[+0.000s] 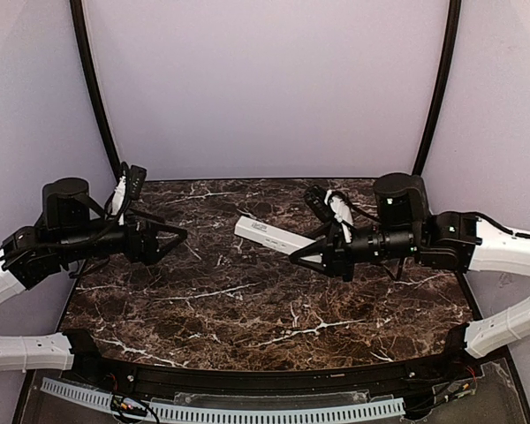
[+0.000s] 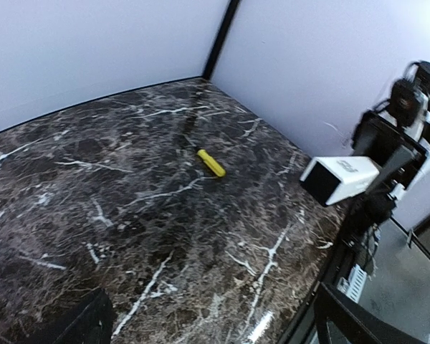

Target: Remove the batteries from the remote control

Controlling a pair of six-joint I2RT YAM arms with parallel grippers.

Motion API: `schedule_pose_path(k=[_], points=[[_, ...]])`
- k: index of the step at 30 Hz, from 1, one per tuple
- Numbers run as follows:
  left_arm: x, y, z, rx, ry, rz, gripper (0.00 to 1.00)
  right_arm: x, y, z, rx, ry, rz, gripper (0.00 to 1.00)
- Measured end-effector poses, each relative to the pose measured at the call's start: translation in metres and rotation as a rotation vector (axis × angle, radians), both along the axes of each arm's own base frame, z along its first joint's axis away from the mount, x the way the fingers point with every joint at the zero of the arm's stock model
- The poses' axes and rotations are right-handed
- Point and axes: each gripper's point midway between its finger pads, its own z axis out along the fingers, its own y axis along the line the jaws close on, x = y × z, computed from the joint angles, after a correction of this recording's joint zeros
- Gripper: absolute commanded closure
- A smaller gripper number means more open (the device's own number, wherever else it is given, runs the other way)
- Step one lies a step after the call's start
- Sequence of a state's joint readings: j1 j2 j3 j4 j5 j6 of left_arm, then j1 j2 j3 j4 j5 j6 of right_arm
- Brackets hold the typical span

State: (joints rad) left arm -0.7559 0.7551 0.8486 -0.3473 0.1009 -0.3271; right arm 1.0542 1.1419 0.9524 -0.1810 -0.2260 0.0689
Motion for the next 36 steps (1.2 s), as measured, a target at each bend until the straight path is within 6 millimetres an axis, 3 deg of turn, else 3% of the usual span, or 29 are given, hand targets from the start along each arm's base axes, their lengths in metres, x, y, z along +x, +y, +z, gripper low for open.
schedule_pose_path(k=[8,15,24,36], points=[[-0.049,-0.050,0.011,-0.044,-0.041,-0.460,0.03,-0.024,0.001,0.021,0.080,0.105,0.168,1.00],[-0.064,-0.072,0.024,-0.122,-0.027,-0.637,0.07,-0.038,-0.001,0.037,0.129,0.162,0.276,1.00],[-0.069,-0.083,0.041,-0.215,-0.014,-0.702,0.04,-0.049,0.008,0.037,0.131,0.264,0.376,1.00],[-0.063,-0.080,0.042,-0.242,-0.028,-0.645,0.04,-0.045,0.016,0.033,0.122,0.305,0.380,1.00]])
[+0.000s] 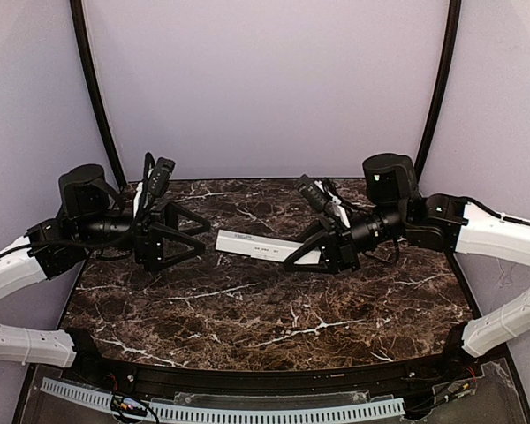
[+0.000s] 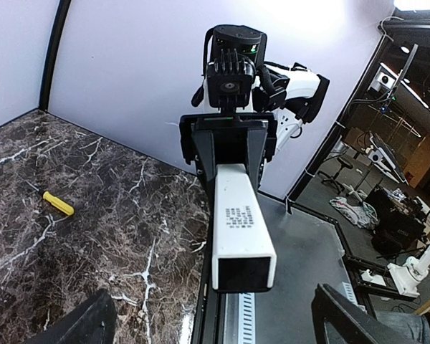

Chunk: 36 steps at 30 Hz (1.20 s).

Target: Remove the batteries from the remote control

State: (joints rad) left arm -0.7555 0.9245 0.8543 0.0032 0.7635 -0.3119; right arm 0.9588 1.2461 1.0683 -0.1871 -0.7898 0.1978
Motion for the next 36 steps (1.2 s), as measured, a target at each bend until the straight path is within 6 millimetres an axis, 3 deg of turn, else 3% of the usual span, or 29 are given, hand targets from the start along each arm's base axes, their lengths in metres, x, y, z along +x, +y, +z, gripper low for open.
schedule_pose_path(k=[7,20,29,36], points=[[0.001,0.006,0.014,-0.047,-0.045,0.045,0.08,0.001,0.001,0.003,0.005,0.006,-0.006,1.00],[0.006,-0.004,0.017,-0.089,-0.039,0.030,0.14,0.005,0.005,0.013,0.025,0.019,-0.016,1.00],[0.002,-0.025,0.009,-0.092,-0.001,-0.024,0.26,0.011,0.008,0.018,0.044,0.001,-0.039,1.00],[0.005,-0.029,0.011,-0.103,-0.004,-0.011,0.37,0.015,0.013,0.016,0.047,0.008,-0.047,1.00]])
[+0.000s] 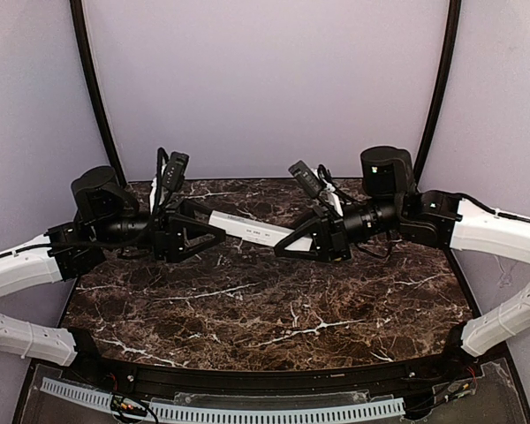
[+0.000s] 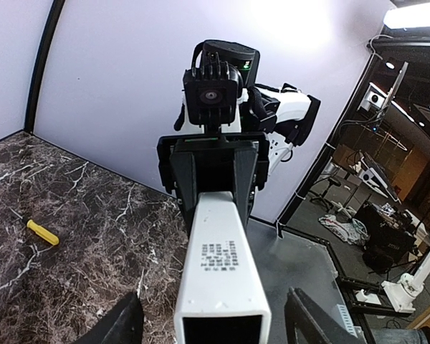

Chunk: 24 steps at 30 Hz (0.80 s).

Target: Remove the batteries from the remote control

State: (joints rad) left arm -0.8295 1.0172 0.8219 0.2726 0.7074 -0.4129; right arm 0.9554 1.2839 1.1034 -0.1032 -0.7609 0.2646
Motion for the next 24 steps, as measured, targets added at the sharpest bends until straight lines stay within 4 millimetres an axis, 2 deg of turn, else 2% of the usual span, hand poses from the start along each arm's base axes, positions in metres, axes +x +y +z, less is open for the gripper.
schedule_pose_path(k=[5,7,10,14,16,21,24], points=[[0.0029,-0.0002,0.0003,-0.002,-0.002,0.016,0.54,0.0008,0.0010,0.0015,0.007,0.000,-0.002,1.00],[0.0038,-0.0006,-0.0004,0.000,0.000,0.019,0.57,0.0011,0.0014,0.0029,0.013,-0.004,-0.002,1.00],[0.0042,-0.0007,0.0003,-0.003,-0.005,0.021,0.58,0.0017,0.0016,0.0035,0.016,-0.005,-0.005,1.00],[0.0044,-0.0008,0.0018,-0.008,-0.009,0.021,0.47,0.0017,0.0019,0.0041,0.018,-0.005,-0.004,1.00],[0.0045,-0.0007,0.0024,-0.011,-0.009,0.022,0.46,0.0018,0.0020,0.0040,0.018,-0.005,-0.004,1.00],[0.0056,-0.0008,0.0033,-0.014,-0.010,0.028,0.48,0.0026,0.0034,0.0011,0.012,0.000,-0.003,1.00],[0.0059,-0.0011,0.0056,-0.023,-0.012,0.028,0.54,0.0028,0.0038,0.0002,0.010,0.002,-0.003,1.00]])
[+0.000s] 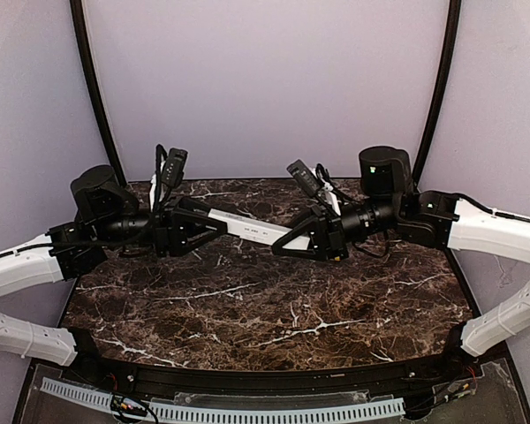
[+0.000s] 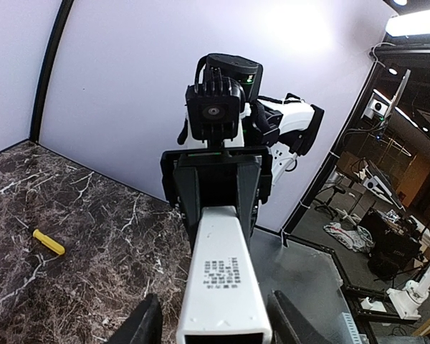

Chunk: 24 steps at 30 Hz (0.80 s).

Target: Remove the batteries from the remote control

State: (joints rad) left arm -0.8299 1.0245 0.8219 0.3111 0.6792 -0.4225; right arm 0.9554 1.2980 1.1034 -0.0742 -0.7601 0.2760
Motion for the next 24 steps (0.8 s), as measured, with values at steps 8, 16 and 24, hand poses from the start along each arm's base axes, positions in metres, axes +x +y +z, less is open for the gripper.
schedule_pose_path(k=[8,16,24], points=[[0.0012,-0.0017,0.0007,-0.007,0.005,-0.002,0.66,0.0003,-0.0001,0.0001,-0.001,0.007,-0.002,1.00],[0.0009,-0.0017,0.0026,-0.014,0.000,-0.004,0.64,0.0005,0.0003,0.0017,0.005,0.008,-0.003,1.00],[0.0009,-0.0017,0.0036,-0.018,-0.003,-0.004,0.62,0.0005,0.0007,0.0034,0.012,0.007,-0.002,1.00]])
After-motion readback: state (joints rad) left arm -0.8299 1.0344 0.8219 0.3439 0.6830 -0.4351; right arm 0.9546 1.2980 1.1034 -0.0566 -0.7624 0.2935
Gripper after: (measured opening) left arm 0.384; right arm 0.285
